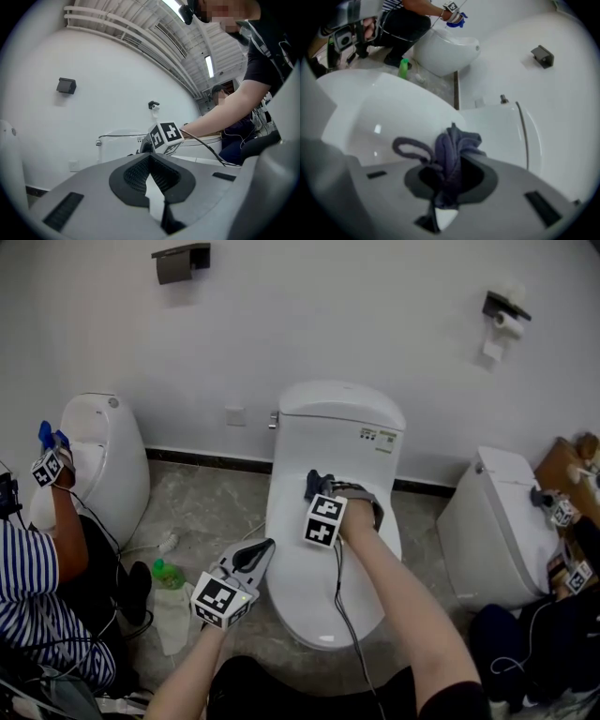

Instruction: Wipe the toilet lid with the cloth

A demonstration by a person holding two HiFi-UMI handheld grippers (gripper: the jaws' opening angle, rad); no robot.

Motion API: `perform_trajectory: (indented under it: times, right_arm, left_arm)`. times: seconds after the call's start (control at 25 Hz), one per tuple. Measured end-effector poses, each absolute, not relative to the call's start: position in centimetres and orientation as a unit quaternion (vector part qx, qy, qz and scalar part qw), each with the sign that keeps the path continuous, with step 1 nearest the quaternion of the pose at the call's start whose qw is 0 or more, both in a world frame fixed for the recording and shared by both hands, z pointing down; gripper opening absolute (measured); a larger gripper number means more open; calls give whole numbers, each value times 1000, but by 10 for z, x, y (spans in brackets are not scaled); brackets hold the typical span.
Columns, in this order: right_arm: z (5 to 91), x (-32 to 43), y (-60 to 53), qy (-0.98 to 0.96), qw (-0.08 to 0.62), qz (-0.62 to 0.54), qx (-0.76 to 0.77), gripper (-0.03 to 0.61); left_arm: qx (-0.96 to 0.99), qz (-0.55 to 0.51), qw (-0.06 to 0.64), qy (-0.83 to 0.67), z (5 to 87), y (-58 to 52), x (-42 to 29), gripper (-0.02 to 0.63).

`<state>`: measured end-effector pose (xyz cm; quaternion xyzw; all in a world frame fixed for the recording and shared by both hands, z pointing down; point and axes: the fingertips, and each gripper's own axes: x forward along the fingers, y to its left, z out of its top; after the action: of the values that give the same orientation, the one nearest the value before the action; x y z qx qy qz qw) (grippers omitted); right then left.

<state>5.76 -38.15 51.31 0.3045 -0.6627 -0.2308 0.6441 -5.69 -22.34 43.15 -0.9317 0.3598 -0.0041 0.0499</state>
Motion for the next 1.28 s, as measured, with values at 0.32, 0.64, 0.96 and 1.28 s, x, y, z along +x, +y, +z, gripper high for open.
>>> perform_trajectory:
  times: [0.32, 0.64, 0.96, 1.28]
  right_arm:
    - [516, 51, -335, -674, 638, -233, 292, 81]
    - [520, 39, -277, -679, 637, -245, 271, 81]
    - [519, 30, -224, -682, 637, -252, 254, 81]
    - [521, 22, -175, -694, 633, -233, 251, 81]
  left_arm:
    - [-933, 2, 45, 357, 430, -225, -46, 15]
    - [-932, 13, 34, 362, 436, -226, -43, 15]
    - [-928, 20, 30, 371, 430, -231, -45, 15]
    - [-930, 10, 25, 367, 436, -227, -47, 15]
